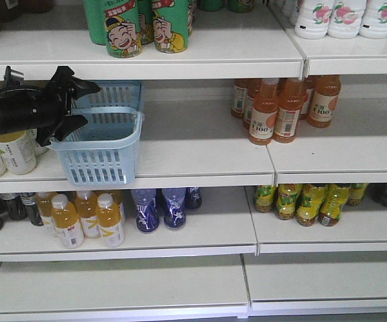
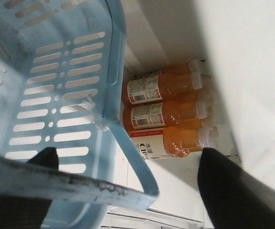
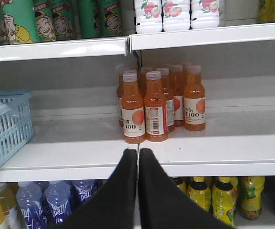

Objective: Place coke in basket with both arms
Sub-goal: 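Close the left gripper on the light-blue basket handle, then lift the basket off the shelf with the left gripper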

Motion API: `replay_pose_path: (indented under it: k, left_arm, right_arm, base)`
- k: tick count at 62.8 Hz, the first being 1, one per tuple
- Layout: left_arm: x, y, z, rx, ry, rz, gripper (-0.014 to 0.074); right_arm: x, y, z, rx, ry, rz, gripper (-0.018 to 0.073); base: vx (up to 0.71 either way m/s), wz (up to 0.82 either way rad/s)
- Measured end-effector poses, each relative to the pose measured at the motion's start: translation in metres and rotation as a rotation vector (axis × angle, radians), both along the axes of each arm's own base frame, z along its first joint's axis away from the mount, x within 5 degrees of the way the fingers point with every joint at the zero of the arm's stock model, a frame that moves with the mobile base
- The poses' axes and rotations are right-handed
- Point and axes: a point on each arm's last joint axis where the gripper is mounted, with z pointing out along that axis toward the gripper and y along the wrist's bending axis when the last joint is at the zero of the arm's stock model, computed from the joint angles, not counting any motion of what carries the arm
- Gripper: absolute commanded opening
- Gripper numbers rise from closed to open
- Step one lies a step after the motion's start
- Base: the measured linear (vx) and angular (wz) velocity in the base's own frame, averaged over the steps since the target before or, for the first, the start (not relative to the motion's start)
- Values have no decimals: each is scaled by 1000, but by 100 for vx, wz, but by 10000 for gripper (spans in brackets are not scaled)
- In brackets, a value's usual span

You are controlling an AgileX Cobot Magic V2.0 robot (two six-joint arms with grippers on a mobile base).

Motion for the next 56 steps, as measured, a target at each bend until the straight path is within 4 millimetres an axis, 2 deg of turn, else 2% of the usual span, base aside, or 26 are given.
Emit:
replay_pose_path:
  k: [15,26,56]
  left_arm:
    - [5,3,-12,6,31,32,533]
    - [6,5,-13,22,36,62,437]
    - [7,5,-11,-6,33,71,-2]
  right_arm:
    - [0,0,0,0,0,0,-5]
    - [0,0,0,0,0,0,-5]
    - [0,0,0,0,0,0,-5]
  base:
    - [0,0]
    - [0,0]
    - [0,0]
